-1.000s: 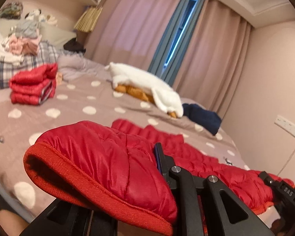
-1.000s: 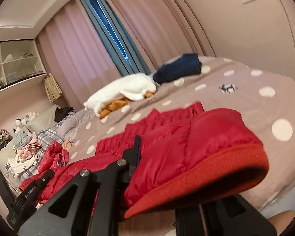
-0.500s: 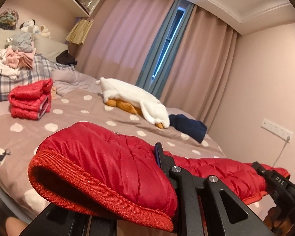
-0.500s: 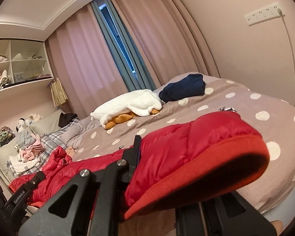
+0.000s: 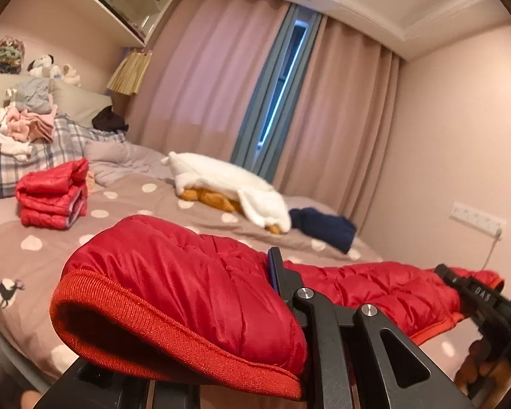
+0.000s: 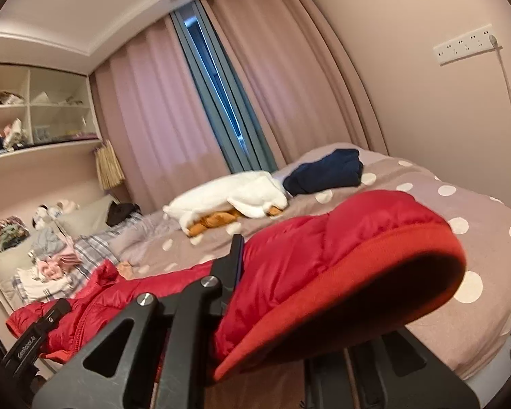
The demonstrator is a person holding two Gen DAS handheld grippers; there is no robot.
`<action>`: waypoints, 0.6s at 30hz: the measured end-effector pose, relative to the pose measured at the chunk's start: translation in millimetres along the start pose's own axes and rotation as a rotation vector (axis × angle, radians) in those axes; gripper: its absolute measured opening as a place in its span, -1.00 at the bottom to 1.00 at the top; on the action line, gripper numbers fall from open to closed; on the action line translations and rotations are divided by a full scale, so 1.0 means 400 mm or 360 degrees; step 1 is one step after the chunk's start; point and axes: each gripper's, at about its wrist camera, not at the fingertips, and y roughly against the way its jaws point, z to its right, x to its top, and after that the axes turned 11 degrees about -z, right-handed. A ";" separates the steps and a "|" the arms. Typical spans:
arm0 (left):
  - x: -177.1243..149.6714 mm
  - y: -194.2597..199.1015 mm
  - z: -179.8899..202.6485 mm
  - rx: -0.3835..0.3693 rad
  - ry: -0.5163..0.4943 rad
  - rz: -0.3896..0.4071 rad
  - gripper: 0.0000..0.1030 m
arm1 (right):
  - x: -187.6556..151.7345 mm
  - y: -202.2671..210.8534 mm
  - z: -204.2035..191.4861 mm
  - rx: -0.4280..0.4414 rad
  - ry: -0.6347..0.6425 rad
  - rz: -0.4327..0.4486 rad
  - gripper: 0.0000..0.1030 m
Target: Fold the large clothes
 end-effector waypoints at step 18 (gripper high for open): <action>0.070 -0.227 -0.016 0.0116 -0.0075 -0.0243 -0.69 | 0.060 -0.239 0.001 -0.0132 0.0065 -0.0172 -0.73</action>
